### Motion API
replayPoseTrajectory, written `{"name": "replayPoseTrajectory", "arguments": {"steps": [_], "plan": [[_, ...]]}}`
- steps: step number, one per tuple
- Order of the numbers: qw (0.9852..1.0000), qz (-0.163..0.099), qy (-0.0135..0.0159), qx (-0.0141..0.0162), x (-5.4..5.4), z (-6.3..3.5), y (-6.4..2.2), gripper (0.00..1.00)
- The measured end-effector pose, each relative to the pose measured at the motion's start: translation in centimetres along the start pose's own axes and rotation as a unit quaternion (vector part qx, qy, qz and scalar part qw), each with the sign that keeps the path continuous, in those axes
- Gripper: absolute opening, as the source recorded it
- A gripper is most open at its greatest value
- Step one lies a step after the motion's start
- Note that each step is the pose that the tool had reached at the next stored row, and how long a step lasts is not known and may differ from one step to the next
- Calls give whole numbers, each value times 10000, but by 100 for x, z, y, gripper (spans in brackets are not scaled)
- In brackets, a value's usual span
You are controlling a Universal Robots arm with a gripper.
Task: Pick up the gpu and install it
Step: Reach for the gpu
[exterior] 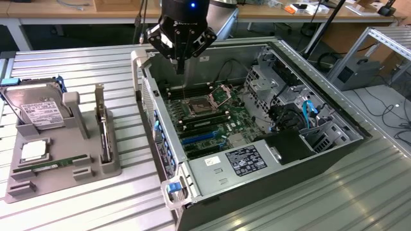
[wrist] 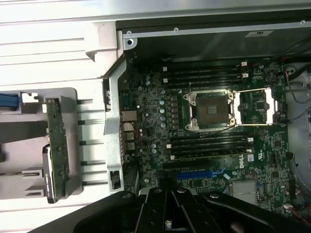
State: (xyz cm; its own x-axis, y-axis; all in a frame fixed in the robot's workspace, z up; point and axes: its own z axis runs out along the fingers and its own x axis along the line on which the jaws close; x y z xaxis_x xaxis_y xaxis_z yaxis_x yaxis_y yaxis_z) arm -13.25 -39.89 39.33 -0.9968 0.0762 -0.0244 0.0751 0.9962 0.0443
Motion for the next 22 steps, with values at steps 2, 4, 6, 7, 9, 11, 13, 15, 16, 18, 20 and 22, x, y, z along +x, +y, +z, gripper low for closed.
{"name": "replayPoseTrajectory", "arguments": {"steps": [2, 4, 6, 7, 9, 11, 13, 15, 16, 18, 20, 22], "plan": [[10000, 0, 0, 0, 4, 0, 0, 11], [10000, 0, 0, 0, 9, 0, -1, 11], [10000, 0, 0, 0, 15, 0, -1, 11], [10000, 0, 0, 0, 19, 0, -2, 11], [10000, 0, 0, 0, 28, -1, -2, 11], [10000, 0, 0, 0, 37, -1, -3, 11], [10000, 0, 0, 0, 43, -1, -3, 11], [10000, 0, 0, 0, 48, -1, -4, 11], [10000, 0, 0, 0, 51, -1, -4, 11], [10000, 0, 0, 0, 54, -1, -4, 11], [10000, 0, 0, 0, 56, -1, -4, 11], [10000, 0, 0, 0, 58, -2, -5, 11]]}}
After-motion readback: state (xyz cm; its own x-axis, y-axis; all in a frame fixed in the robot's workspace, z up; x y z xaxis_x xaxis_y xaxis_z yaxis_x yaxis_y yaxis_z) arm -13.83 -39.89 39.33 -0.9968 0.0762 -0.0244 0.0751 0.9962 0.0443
